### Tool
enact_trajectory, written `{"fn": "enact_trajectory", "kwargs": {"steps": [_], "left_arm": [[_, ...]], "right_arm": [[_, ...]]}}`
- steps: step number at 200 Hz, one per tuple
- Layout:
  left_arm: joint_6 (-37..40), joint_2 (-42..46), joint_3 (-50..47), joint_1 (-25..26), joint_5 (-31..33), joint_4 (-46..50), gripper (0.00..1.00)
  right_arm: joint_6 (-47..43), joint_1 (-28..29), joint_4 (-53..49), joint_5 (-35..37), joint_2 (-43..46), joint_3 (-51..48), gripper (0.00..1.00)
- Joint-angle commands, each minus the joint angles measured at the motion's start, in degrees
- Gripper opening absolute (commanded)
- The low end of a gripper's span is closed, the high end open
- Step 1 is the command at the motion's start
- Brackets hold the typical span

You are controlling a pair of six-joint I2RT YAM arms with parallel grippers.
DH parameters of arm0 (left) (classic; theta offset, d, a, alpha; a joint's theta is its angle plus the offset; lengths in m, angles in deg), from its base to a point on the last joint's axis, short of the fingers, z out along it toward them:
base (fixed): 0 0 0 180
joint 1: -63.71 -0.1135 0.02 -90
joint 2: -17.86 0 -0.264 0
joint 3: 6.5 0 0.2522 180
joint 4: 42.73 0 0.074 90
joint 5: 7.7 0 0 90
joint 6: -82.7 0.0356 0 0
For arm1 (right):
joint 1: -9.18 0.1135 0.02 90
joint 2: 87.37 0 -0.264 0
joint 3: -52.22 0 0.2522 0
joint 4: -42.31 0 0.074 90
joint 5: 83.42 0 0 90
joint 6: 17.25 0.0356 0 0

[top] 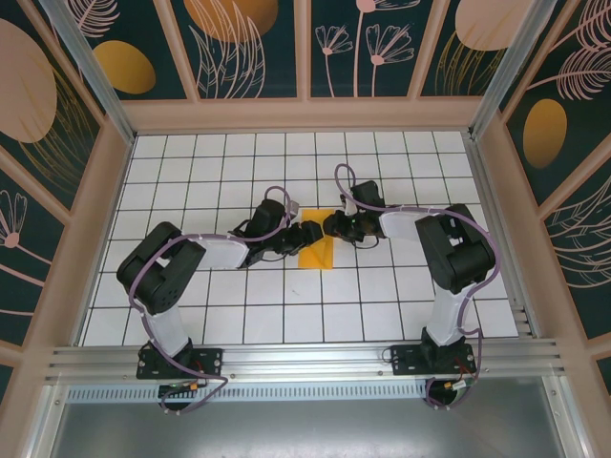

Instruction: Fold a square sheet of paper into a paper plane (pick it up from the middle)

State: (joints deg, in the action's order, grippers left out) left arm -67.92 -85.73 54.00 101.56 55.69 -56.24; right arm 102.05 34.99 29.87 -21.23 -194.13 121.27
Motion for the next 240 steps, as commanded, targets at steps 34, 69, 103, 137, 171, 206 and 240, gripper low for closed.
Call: {"fn": "enact_trajectory", "kwargs": {"steps": [34, 69, 103, 137, 171, 206, 240], "left_arm": [[-0.73, -2.23, 1.65, 0.30, 1.25, -0.79, 0.48], [-0.79, -2.85, 1.49, 0.30, 1.97, -0.38, 0.38], [-0.39, -3.30, 1.77, 0.28, 2.25, 0.37, 0.33], [-0.29, -3.34, 1.86, 0.30, 2.60, 0.55, 0.31], [-0.29, -3.46, 1.94, 0.29, 2.60, 0.63, 0.30], [-0.53, -3.76, 2.37, 0.29, 2.27, 0.50, 0.30], [-0.65, -3.81, 2.36, 0.30, 2.19, 0.21, 0.30]], "right_arm": [[1.07, -1.55, 2.83, -4.79, 2.94, -2.65, 0.29], [1.53, -2.67, 4.84, -7.70, 4.92, -3.80, 0.28], [1.27, -3.04, 6.76, -11.14, 8.16, -6.05, 0.31], [-1.02, -3.08, 3.20, -9.68, 10.47, -7.83, 0.32], [-2.28, -2.73, 2.21, -11.35, 10.68, -9.25, 0.32], [-4.15, -1.25, 1.27, -12.53, 10.42, -9.11, 0.33], [-4.43, -1.10, 0.66, -12.10, 9.45, -8.43, 0.25]]}}
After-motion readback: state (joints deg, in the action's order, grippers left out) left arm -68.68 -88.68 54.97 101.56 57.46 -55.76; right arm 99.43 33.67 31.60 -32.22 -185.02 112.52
